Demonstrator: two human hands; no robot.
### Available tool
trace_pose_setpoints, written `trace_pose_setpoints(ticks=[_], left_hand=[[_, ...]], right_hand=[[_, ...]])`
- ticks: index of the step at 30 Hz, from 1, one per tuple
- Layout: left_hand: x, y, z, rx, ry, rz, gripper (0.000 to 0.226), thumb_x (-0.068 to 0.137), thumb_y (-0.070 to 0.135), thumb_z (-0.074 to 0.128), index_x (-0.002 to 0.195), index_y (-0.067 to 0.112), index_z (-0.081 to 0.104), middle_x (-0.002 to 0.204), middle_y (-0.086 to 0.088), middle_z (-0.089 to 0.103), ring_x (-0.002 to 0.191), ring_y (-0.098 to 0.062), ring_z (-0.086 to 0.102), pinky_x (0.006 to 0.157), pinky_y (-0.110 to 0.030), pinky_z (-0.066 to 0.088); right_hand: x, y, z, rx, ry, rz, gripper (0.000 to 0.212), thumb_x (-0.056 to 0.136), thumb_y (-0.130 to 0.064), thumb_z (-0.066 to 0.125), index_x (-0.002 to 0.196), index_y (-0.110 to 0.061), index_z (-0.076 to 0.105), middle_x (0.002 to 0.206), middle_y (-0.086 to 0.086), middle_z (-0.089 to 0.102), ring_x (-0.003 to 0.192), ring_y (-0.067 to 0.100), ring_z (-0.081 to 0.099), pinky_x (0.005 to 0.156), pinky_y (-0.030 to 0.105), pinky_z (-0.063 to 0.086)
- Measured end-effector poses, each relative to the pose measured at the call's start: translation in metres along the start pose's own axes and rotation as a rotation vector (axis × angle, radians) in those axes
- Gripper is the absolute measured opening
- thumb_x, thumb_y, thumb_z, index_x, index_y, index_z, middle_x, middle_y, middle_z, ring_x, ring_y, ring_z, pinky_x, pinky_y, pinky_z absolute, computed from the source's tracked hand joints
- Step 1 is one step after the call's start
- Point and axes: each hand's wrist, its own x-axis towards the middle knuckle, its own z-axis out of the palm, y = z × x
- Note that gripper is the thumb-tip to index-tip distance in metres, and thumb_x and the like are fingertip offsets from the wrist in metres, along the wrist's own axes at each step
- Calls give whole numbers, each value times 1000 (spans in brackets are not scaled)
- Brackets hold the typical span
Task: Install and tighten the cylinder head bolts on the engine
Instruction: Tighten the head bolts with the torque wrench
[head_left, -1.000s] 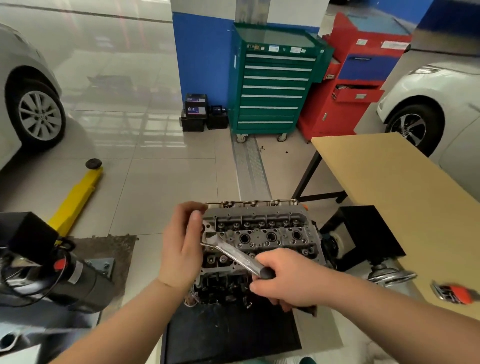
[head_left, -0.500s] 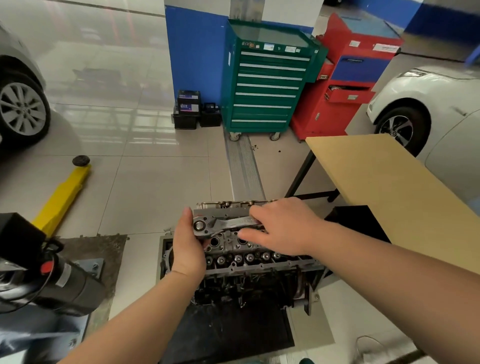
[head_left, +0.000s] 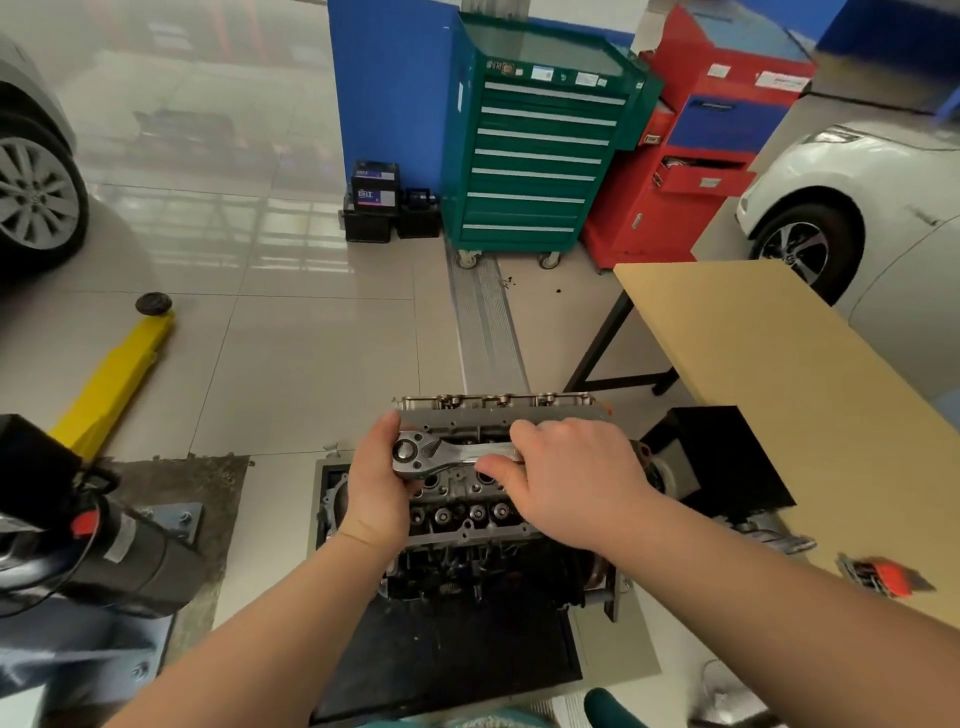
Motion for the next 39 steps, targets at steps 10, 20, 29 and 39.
trace_pose_setpoints(ticks=[10, 20, 29, 39], left_hand=[[-4, 11, 5, -82, 69, 73, 40, 76, 63, 58, 89, 27, 68, 78, 10, 76, 70, -4, 72, 65, -28, 51], [-12, -6, 66, -20, -16, -1, 43, 74, 58, 61, 96, 21, 66, 81, 5, 76, 72, -9, 73, 57, -23, 55], [-13, -25, 68, 96, -68, 53, 35, 90, 48, 48, 86, 16, 61, 68, 4, 66, 55, -9, 59, 48, -19, 45], [-24, -41, 73, 167, 45, 77, 40, 107, 37, 40, 97, 18, 73, 83, 2, 75, 72, -11, 69, 65, -26, 54]], right_hand=[[45, 24, -23, 141, 95, -102, 70, 87, -92, 17, 63, -31, 45, 54, -14, 48, 52, 3, 45, 51, 26, 26], [8, 84, -24, 106, 158, 4, 72, 88, -91, 21, 61, -29, 46, 50, -13, 45, 50, 6, 44, 51, 26, 31], [-6, 94, 13, 231, 116, 8, 71, 88, -90, 22, 66, -30, 53, 53, -13, 51, 52, 6, 48, 51, 27, 23], [6, 114, 23, 294, 62, -168, 66, 91, -84, 22, 66, -29, 49, 56, -13, 49, 56, 8, 47, 58, 29, 23]])
